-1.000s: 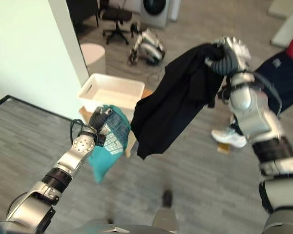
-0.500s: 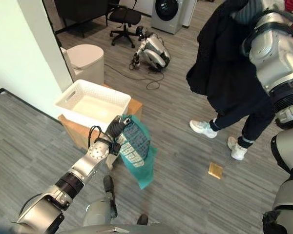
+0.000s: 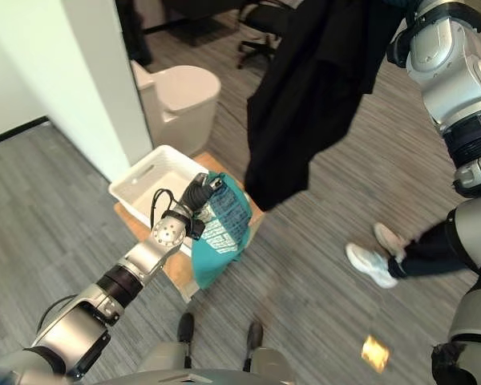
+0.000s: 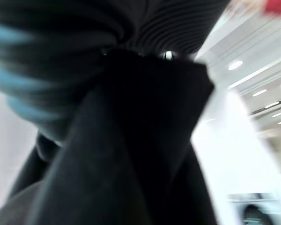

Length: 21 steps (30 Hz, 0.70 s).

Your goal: Pick up bed clothes into laundry basket.

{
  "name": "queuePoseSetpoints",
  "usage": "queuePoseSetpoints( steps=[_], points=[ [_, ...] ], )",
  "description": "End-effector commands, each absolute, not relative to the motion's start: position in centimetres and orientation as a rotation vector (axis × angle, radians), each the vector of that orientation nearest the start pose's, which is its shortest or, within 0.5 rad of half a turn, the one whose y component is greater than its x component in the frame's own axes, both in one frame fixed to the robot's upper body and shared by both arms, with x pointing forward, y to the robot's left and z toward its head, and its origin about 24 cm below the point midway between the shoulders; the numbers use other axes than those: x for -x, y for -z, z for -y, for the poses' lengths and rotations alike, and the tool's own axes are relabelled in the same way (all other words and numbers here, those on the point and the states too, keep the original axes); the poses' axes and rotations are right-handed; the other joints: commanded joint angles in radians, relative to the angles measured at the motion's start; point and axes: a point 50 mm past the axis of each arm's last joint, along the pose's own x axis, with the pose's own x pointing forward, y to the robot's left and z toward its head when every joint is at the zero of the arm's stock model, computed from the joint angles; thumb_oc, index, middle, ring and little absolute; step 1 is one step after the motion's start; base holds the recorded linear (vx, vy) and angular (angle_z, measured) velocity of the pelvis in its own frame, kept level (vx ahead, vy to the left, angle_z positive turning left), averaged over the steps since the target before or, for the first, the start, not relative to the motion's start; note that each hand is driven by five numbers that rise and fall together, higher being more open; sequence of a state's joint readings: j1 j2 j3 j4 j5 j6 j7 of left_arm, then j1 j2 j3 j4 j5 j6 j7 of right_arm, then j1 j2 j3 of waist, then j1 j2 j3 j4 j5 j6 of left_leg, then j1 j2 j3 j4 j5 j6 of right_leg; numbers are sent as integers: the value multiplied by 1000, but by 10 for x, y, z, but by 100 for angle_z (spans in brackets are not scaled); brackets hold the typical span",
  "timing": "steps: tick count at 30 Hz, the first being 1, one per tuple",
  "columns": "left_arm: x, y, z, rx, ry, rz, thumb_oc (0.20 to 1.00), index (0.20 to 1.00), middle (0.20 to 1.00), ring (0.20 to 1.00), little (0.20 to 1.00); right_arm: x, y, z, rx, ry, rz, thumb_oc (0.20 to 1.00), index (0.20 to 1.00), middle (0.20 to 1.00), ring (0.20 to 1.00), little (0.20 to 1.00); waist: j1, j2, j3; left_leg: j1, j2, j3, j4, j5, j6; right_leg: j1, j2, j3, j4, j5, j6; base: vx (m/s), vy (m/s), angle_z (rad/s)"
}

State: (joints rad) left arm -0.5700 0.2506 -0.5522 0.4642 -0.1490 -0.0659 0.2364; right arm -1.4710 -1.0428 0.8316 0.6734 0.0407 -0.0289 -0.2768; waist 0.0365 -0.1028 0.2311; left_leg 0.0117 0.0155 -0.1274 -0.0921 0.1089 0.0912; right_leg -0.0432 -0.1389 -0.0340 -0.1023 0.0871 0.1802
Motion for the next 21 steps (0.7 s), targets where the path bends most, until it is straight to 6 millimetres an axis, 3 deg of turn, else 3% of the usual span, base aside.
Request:
queuePoseSetpoints(
  steps=[1,8,15,21],
  points=[
    [-333,-105,-58,-346,347,290,200,200,200,200,200,-314,-470,235,1084,565,936,200,200,200,200,200,54,-67,-37,79,71,157,5,-124,-158,19,-24,-29,83,-18,24,42,-69,121],
    [-323,-87,-75,-289,328,212,200,200,200,200,200,-335,-458,213,1081,478,891,200,200,200,200,200,101,-66,-87,71,83,99,5,-121,-177,118,-2,-140,30,-34,2,86,-44,36],
    [-316,-80,-79,-226,341,178,200,200,200,200,200,-335,-477,205,1005,530,906,200,200,200,200,200,159,-53,-90,21,89,21,5,-107,-207,151,3,-254,20,-67,-5,28,-29,41],
    [-311,-75,-76,-197,358,151,200,200,200,200,200,-334,-469,181,965,438,986,200,200,200,200,200,175,-46,-88,-1,79,-23,5,-103,-211,173,3,-306,23,-83,-12,16,0,36]
  ],
)
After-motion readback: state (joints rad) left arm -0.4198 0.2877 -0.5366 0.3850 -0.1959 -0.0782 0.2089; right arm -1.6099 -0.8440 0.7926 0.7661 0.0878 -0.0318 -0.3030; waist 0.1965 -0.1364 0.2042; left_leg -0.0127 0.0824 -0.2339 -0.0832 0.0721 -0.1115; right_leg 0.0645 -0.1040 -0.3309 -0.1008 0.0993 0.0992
